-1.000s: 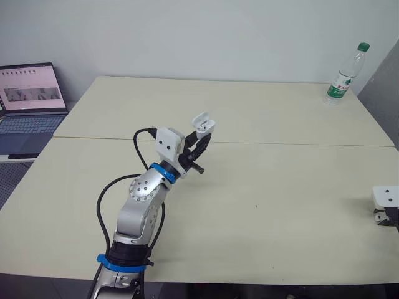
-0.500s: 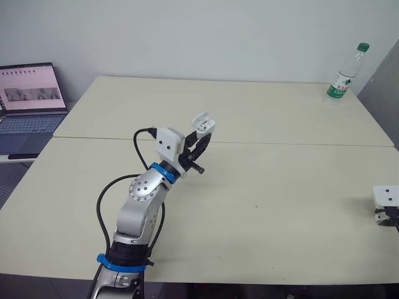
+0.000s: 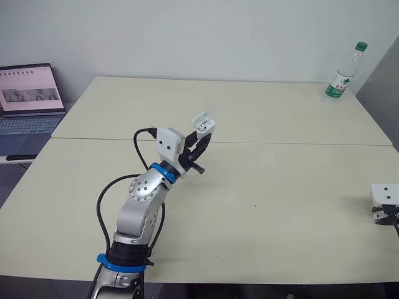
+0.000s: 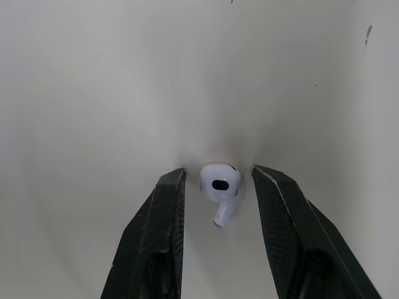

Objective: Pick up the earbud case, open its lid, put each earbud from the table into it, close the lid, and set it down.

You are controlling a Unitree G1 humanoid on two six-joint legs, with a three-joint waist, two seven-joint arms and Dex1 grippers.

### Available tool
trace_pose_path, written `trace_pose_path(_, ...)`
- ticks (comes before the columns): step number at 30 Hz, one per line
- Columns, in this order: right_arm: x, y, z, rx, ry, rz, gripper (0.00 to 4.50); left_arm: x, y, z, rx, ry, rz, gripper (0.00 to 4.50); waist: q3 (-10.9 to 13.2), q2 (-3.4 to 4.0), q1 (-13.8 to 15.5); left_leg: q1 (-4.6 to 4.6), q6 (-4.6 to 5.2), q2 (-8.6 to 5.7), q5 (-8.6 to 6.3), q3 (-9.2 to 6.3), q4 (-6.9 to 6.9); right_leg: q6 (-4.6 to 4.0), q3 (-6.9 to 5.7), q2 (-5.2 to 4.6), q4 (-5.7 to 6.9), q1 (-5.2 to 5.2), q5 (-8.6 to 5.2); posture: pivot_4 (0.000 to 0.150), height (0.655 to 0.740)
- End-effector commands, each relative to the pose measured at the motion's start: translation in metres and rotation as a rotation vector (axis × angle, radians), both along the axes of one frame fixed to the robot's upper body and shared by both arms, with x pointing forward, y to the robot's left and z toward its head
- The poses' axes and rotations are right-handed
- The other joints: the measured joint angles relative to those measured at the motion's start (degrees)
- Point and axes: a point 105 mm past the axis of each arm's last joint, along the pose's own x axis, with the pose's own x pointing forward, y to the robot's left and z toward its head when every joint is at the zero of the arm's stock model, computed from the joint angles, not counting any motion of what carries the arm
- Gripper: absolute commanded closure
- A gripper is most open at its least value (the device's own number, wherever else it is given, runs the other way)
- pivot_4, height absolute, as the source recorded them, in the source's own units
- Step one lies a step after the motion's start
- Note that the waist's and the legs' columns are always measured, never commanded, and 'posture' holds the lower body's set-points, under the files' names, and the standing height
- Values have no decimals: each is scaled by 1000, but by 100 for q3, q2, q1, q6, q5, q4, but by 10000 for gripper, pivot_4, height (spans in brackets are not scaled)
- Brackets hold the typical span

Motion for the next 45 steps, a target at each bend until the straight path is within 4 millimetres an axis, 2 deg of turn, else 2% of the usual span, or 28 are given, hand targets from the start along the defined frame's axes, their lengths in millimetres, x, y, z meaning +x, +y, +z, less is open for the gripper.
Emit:
trace_pose_path(1,5,3,6,7,-28,13,34171,-7,-2,17,-8,-74,-13,37256,0,0,-1,0,0,0,0,0,0,0,0,0,0,0,0,1500,7400)
trace_pose_path(3,5,2,5,1,-29,11,40387,-7,-1,17,-8,-73,-12,37256,0,0,-2,0,0,0,0,1,0,0,0,0,0,0,0,1500,7400)
trace_pose_path(9,3,0,5,-6,-27,12,40749,-7,-1,15,-7,-68,-12,37256,0,0,-2,0,0,0,0,1,0,0,0,0,1,0,0,1500,7400)
trace_pose_path(12,13,15,10,51,-56,43,40749,-6,-1,15,-6,-68,-12,37256,0,0,-5,1,0,0,0,1,0,0,0,0,1,0,0,1500,7400)
trace_pose_path(15,40,60,26,233,-125,73,40749,-6,0,14,-4,-67,-16,37256,0,1,-44,6,0,4,0,4,0,0,0,3,4,0,0,1500,7400)
trace_pose_path(16,54,84,36,336,-176,65,40749,-5,0,13,-3,-65,-18,37256,-2,3,-72,10,0,6,0,7,-1,-1,1,6,7,1,1,1500,7400)
trace_pose_path(19,81,156,69,671,-281,4,40749,-4,0,12,-2,-61,-20,37256,-6,11,-90,13,-1,12,1,-1,-2,-4,4,11,16,1,3,1500,7400)
trace_pose_path(23,81,255,127,1137,-332,-16,40749,-4,0,11,-5,-51,-27,37256,-9,16,3,-13,-3,12,1,-34,0,-5,-24,11,14,-8,2,1500,7400)
trace_pose_path(26,79,300,157,1348,-402,-28,40749,-4,-1,11,-8,-40,-43,37256,-9,14,61,-26,-4,5,0,-44,4,-6,-35,-1,10,-10,3,1500,7400)
trace_pose_path(28,78,322,176,1470,-453,-37,40749,-2,-1,14,-13,-39,-53,37256,-9,14,122,-32,-3,-4,0,-47,8,-5,-40,-9,6,-10,3,1500,7400)
trace_pose_path(33,78,336,193,1577,-505,-85,40749,0,-1,19,-12,-43,-76,37256,-9,13,182,-34,-1,-17,0,-46,11,-1,-42,-20,5,-10,5,1500,7400)
trace_pose_path(38,79,347,187,1576,-535,-93,40749,-1,-9,25,-16,-59,-104,37256,-9,13,132,-31,-1,-6,-1,-42,7,-2,-41,-7,6,-13,5,1500,7400)
trace_pose_path(45,82,351,182,1569,-558,-99,40749,-1,-12,27,-14,-67,-122,37256,-9,13,61,-29,-1,1,-1,-41,2,-2,-39,3,6,-14,4,1500,7400)
